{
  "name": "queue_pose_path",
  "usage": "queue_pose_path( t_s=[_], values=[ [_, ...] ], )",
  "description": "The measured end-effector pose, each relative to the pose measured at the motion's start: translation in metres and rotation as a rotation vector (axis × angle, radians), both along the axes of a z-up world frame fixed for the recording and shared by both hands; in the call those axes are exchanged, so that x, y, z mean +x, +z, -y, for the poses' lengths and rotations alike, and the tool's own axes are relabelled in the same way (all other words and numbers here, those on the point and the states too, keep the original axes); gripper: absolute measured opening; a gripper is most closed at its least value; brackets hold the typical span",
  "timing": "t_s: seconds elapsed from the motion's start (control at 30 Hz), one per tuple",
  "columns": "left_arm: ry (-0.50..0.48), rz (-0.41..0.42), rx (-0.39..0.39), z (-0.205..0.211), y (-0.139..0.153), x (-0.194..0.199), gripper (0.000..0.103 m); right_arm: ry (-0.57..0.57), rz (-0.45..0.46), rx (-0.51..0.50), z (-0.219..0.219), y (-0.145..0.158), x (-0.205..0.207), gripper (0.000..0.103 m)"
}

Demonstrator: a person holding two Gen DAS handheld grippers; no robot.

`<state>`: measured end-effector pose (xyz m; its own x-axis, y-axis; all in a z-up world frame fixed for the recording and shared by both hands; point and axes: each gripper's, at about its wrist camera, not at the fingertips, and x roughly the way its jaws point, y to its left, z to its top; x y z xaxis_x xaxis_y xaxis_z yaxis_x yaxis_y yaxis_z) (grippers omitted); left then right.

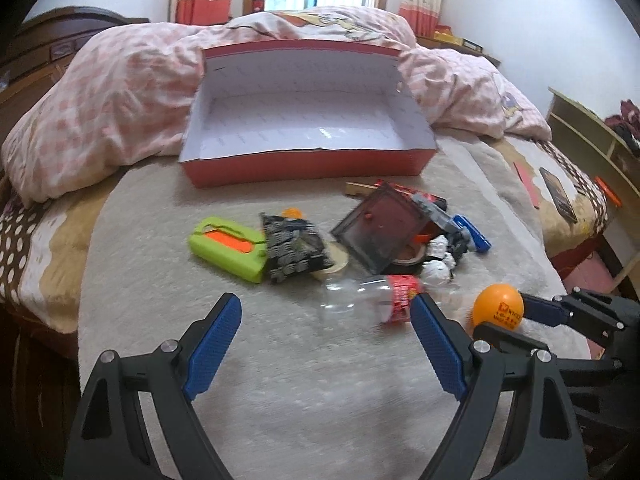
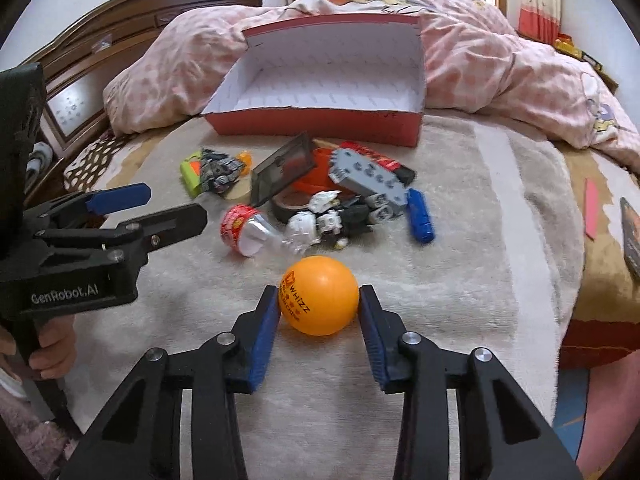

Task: Organize objects
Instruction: 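Close the right gripper on the orange ping-pong ball while the left tool approaches the bottle, then grasp the clear red-labelled bottle with the left gripper and lift it upright while right holds ball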

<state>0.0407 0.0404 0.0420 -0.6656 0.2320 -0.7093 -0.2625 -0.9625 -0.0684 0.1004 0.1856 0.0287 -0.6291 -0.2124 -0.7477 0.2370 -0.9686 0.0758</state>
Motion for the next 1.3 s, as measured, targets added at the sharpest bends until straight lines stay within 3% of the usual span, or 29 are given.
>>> queue_pose_path(
  t_s=[0.37, 0.7, 1.07, 1.3],
  values=[
    [-0.016, 0.041, -0.035, -0.014, -0.006, -0.006, 0.087, -0.059, -0.057, 0.083, -0.011, 0.004, -0.014, 0.041],
    [0.059, 0.037, -0.135, 0.010, -0.018, 0.000, 0.087, 0.017, -0.036, 0.051, 0.006, -0.002, -0.021, 0.041],
    [0.085, 0.073, -0.041, 0.032, -0.015, 0.008, 0.087, 0.182, -0.005, -0.009, 0.041, -0.007, -0.006, 0.041],
    [0.087, 0.090, 0.035, 0.023, -0.009, -0.006, 0.087, 0.142, -0.029, 0.047, 0.038, -0.004, -0.002, 0.041]
  ],
)
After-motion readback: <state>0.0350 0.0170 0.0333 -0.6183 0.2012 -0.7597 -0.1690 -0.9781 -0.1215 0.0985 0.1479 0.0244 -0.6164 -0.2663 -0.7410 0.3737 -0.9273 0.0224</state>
